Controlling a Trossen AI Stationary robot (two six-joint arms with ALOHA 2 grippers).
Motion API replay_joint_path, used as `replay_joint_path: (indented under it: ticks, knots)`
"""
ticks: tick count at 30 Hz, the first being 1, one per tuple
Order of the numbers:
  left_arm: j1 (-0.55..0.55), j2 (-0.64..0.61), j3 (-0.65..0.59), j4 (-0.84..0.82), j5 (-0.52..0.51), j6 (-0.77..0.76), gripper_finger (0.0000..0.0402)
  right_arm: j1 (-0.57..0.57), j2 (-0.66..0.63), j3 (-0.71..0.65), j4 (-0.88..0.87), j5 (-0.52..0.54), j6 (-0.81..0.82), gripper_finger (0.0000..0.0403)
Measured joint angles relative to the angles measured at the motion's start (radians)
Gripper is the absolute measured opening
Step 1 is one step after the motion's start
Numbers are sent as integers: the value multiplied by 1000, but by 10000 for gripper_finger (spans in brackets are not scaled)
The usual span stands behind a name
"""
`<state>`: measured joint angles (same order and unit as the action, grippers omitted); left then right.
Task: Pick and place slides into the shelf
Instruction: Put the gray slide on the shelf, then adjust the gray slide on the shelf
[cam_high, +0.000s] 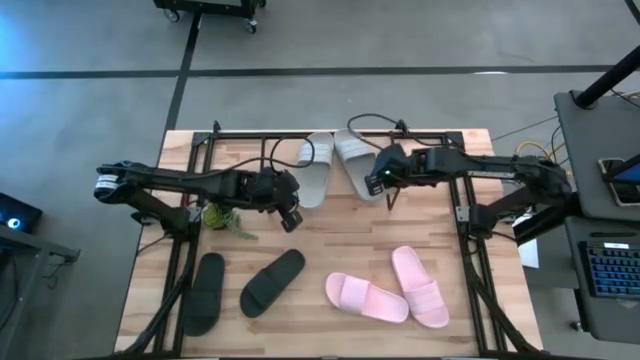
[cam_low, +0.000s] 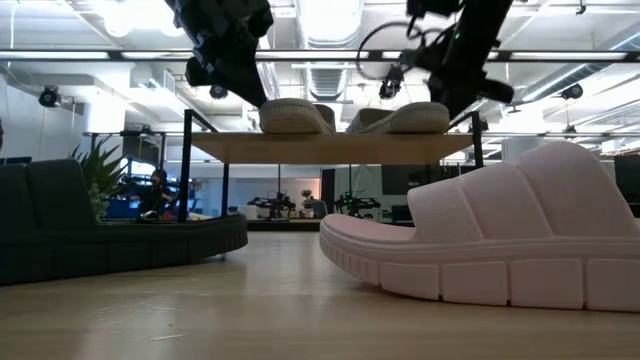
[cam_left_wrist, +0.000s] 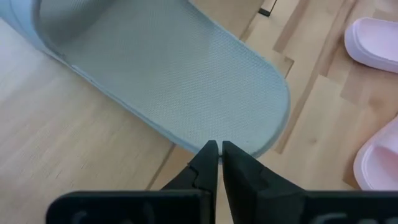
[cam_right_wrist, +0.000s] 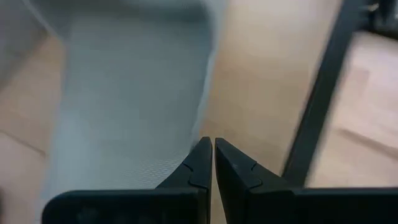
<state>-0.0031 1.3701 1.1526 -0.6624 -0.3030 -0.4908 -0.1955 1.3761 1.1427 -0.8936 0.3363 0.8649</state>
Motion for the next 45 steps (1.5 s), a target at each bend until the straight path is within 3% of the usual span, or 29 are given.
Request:
replay_joint_path:
  ticks: [9,24,34,40,45]
  knots:
    - [2,0,0,1,6,5,8,1,90,57,14,0,-22,13]
    - [50,3,-1,127,9,90,8,15,100,124,8,-25,-54,13]
    - [79,-42,-1,40,-56,86,8,-12,72,139,-34,115,-55,13]
    - [173,-43,-1,51,22,139,8,-57,97,145,48,131,-73,13]
    - [223,-49,-1,57,148,200,8,-99,113,145,107,159,-61,13]
